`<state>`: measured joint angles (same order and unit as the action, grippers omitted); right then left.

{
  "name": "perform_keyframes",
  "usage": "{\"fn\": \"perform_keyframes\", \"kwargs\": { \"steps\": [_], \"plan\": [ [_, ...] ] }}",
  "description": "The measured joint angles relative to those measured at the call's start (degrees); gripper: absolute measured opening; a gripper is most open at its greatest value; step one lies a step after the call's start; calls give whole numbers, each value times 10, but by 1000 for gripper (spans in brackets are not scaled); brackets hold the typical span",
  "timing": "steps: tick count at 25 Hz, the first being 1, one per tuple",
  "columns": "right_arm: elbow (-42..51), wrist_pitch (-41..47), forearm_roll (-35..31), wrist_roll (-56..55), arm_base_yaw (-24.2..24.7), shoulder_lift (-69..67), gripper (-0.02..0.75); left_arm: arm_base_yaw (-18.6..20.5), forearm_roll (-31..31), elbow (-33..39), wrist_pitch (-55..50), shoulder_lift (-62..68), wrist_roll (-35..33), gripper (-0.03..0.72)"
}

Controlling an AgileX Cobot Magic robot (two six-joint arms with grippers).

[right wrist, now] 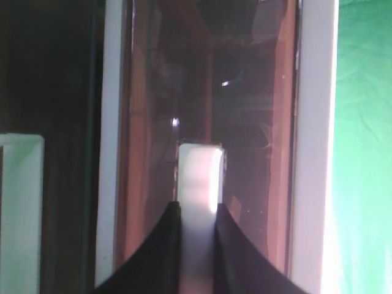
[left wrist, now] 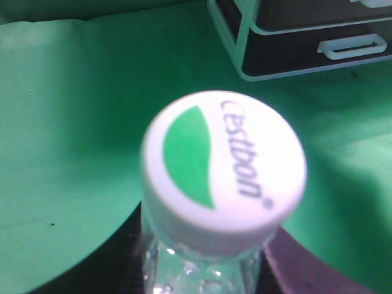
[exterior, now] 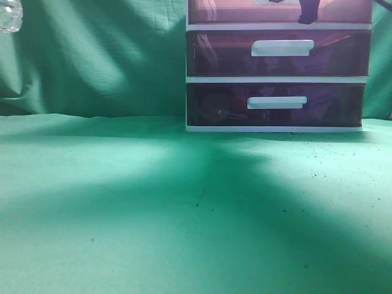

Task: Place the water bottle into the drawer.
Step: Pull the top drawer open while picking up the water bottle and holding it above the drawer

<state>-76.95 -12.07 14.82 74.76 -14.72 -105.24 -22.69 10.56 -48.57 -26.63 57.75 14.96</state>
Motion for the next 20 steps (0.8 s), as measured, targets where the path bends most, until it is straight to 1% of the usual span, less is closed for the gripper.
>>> {"fn": "perform_keyframes", "kwargs": {
  "steps": [5, 12, 14, 20],
  "plan": [
    [16, 0, -2, 3, 0, 13, 88, 0, 3, 0, 0, 0, 0, 246],
    [118, -17, -7, 8, -6, 85, 88, 0, 4, 0, 0, 0, 0, 246],
    [150, -18, -23, 9, -15, 107, 88, 0, 4, 0, 0, 0, 0, 246],
    [212, -24, -108, 29, -51, 156, 88, 0, 4, 0, 12, 0, 0, 246]
  ]
}}
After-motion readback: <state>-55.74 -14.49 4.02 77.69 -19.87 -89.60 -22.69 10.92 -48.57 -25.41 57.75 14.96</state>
